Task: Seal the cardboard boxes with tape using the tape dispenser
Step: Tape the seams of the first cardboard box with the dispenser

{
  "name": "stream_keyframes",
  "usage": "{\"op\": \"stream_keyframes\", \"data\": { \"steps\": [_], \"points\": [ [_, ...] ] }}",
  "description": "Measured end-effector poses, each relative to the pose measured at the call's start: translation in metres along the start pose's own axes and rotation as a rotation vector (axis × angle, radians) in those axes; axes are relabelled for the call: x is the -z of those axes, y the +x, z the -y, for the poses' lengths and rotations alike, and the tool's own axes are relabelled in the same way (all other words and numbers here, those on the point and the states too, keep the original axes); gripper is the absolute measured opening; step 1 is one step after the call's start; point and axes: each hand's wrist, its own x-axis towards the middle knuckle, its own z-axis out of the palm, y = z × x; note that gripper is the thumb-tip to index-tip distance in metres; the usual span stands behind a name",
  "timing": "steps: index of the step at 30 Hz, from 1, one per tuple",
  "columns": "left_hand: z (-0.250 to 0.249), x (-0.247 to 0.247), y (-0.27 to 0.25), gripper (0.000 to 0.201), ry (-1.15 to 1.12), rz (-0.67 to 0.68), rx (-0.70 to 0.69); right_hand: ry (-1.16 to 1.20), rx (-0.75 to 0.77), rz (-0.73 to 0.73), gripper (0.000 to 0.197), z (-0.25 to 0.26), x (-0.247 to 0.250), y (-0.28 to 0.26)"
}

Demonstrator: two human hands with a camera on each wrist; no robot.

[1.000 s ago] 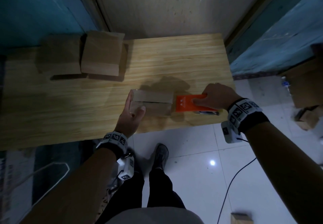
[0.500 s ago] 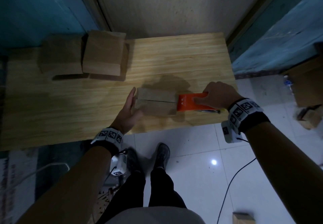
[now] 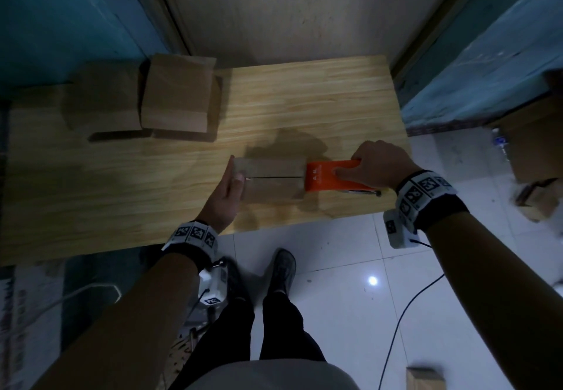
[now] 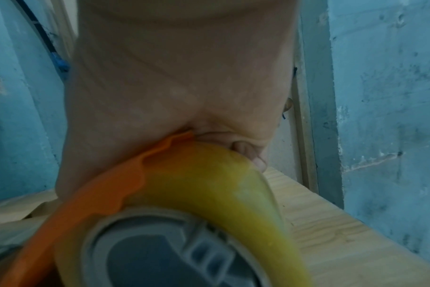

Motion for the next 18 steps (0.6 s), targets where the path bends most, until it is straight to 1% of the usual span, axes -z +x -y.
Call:
{"op": "stream_keyframes", "data": {
  "steps": [1,4,5,7,8,10,13,14,16,18],
  "points": [
    [0.0,-0.002,0.0,0.069,-0.014,-0.008,-0.008,0.007,0.003,0.006,0.058,0.0,-0.001,0.0],
    [0.007,-0.004,0.001,0.093,-0.007,-0.029,-0.004,0.02,-0.007,0.023,0.059,-0.002,-0.006,0.001],
    [0.009,-0.004,0.002,0.093,-0.017,-0.032,0.011,0.027,-0.015,0.026,0.059,-0.004,-0.006,0.001],
    [0.004,-0.005,0.002,0.075,-0.037,-0.073,-0.003,0.043,-0.028,0.029,0.06,-0.006,-0.006,0.0],
    [0.001,-0.006,0.002,0.067,-0.058,-0.105,-0.045,0.048,-0.032,0.03,0.06,-0.007,-0.005,-0.001],
    [-0.003,-0.007,0.001,0.063,-0.068,-0.134,-0.155,0.064,-0.039,0.033,0.059,-0.01,-0.003,-0.003],
    [0.001,-0.008,0.003,0.059,-0.031,-0.186,-0.232,0.067,-0.04,0.028,0.059,-0.013,-0.002,-0.004],
    [0.002,-0.008,0.003,0.058,0.009,-0.218,-0.249,0.067,-0.039,0.024,0.058,-0.013,-0.002,-0.005],
    [0.003,-0.008,0.003,0.054,0.159,-0.28,-0.304,0.069,-0.035,0.022,0.057,-0.013,-0.001,-0.005],
    [0.004,-0.011,0.002,0.05,0.311,-0.299,-0.291,0.066,-0.028,0.028,0.056,-0.013,-0.001,-0.005]
  ]
}}
